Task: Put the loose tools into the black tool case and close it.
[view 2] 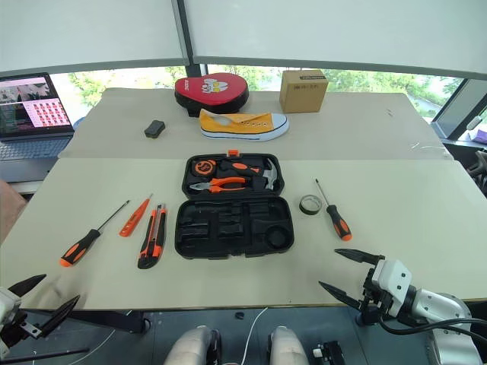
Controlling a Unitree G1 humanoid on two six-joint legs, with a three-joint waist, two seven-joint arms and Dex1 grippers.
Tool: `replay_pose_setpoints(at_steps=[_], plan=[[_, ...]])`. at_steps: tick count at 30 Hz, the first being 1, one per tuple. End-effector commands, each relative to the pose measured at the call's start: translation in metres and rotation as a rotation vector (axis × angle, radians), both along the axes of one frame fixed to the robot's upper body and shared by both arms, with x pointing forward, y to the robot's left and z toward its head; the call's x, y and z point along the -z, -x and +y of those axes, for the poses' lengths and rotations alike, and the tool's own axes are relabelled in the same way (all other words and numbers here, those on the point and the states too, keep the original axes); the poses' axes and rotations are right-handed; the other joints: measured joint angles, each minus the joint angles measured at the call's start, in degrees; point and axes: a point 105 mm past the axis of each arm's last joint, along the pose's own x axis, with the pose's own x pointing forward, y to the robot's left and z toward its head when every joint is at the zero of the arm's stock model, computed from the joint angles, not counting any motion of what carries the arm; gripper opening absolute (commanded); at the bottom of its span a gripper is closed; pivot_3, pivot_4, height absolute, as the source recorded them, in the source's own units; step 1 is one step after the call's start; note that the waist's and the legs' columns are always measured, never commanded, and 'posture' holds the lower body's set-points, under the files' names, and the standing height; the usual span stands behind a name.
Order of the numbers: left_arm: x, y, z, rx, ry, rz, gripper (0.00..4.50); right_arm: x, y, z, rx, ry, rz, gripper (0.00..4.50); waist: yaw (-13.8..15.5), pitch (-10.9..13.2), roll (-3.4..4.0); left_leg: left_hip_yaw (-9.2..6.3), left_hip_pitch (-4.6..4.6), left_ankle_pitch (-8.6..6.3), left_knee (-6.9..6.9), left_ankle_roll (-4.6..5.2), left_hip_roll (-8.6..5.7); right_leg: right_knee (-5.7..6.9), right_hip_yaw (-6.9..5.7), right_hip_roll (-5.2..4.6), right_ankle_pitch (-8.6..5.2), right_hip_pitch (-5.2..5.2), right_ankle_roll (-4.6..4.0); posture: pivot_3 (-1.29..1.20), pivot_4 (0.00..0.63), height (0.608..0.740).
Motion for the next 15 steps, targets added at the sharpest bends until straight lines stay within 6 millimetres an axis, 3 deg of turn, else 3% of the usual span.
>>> replay_pose_setpoints(at_steps=[1, 4, 10, 12, 15], plan=[[-0.011, 0.009, 0.006, -0.106, 0.107, -0.051, 4.50, -0.033, -0.016, 0.023, -0.041, -0.112, -0.120, 4.45, 0.0, 0.0, -0.03, 0.00, 0.00, 0.00, 0.00, 0.00, 0.00, 0.00, 0.00, 0.00, 0.00, 0.00, 0.00, 0.00, 0.150, 0.740], [-0.006, 0.031, 0.019, -0.307, 0.270, -0.061, 4.50, -0.080, -0.029, 0.063, -0.139, -0.322, -0.216, 4.45, -2.0, 0.0, -0.07, 0.08, 0.04, -0.01, 0.00, -0.01, 0.16, 0.07, 0.21, 0.10, 0.03, -0.06, -0.02, 0.00, 0.150, 0.740], [0.012, 0.059, 0.038, -0.514, 0.305, 0.003, 4.50, -0.103, -0.025, 0.089, -0.233, -0.424, -0.226, 4.45, -0.3, -0.1, -0.32, -0.17, 0.02, -0.06, -0.01, -0.07, 0.05, 0.12, -0.01, 0.16, -0.04, -0.04, 0.00, 0.00, 0.150, 0.740], [0.003, 0.053, 0.039, -0.520, 0.357, -0.020, 4.50, -0.104, -0.020, 0.098, -0.277, -0.419, -0.234, 4.45, 0.4, -0.1, -0.34, -0.19, -0.01, -0.06, 0.02, -0.06, 0.02, 0.10, -0.09, 0.09, -0.04, -0.06, 0.00, 0.00, 0.150, 0.740], [-0.021, 0.023, 0.034, -0.431, 0.390, -0.038, 4.50, -0.104, -0.015, 0.105, -0.319, -0.411, -0.244, 4.45, 0.9, -0.1, -0.31, -0.19, 0.03, -0.06, 0.08, -0.07, 0.02, 0.12, -0.17, -0.04, -0.19, -0.09, -0.25, 0.00, 0.150, 0.740]])
